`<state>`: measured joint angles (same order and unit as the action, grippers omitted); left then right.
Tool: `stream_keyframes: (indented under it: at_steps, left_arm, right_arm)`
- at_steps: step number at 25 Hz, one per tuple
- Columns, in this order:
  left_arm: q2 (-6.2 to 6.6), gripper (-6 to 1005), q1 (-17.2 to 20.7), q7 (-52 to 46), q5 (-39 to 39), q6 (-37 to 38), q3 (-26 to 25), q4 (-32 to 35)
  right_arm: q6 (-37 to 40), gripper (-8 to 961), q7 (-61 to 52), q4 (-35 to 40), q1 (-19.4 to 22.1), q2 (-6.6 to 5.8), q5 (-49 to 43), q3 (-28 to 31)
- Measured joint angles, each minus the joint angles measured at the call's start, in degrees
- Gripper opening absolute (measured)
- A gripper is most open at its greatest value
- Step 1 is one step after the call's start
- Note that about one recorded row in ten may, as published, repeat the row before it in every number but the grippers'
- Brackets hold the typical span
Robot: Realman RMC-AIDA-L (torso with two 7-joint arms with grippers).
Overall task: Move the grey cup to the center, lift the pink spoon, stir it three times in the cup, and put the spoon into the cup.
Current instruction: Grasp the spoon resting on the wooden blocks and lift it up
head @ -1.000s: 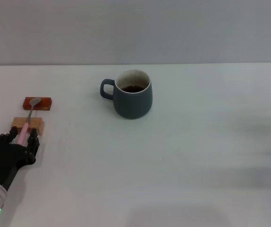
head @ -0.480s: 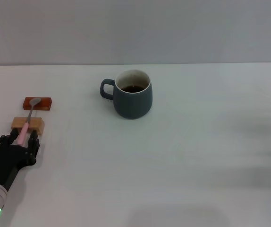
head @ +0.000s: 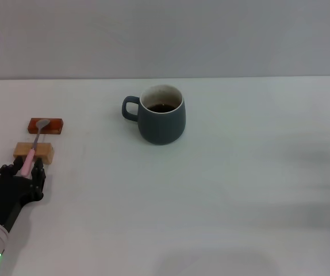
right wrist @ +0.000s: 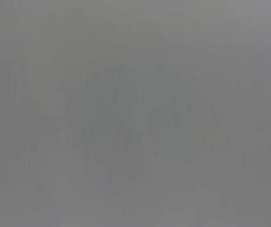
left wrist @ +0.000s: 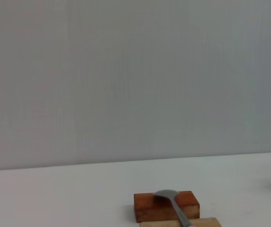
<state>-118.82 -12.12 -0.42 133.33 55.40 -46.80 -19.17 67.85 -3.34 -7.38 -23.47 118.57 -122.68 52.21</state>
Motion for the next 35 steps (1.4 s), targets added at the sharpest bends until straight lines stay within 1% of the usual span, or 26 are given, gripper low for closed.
stream_keyframes:
  at_steps: [4,10,12,29,35]
  left_arm:
    - [0.00,388,0.0,0.1,0.0,0.0,0.0,0.0]
    - [0.03,363,0.0,0.0,0.0,0.2,0.0,0.0]
    - [0.06,315,0.0,0.0,0.0,0.2,0.0,0.0]
    - [0.08,199,-0.3,0.4,0.0,0.3,-0.2,0.6]
    - [0.10,177,-0.1,0.5,0.2,1.1,-0.1,0.2]
  right_arm:
    - [0.0,-1,0.0,0.0,0.0,0.00,0.0,0.0]
    - [0.0,-1,0.0,0.0,0.0,0.00,0.0,0.0]
    - [0.0,-1,0.0,0.0,0.0,-0.01,0.0,0.0]
    - [-0.6,-2,0.0,0.0,0.0,0.00,0.0,-0.1]
    - [-0.7,-2,0.0,0.0,0.0,0.00,0.0,-0.1]
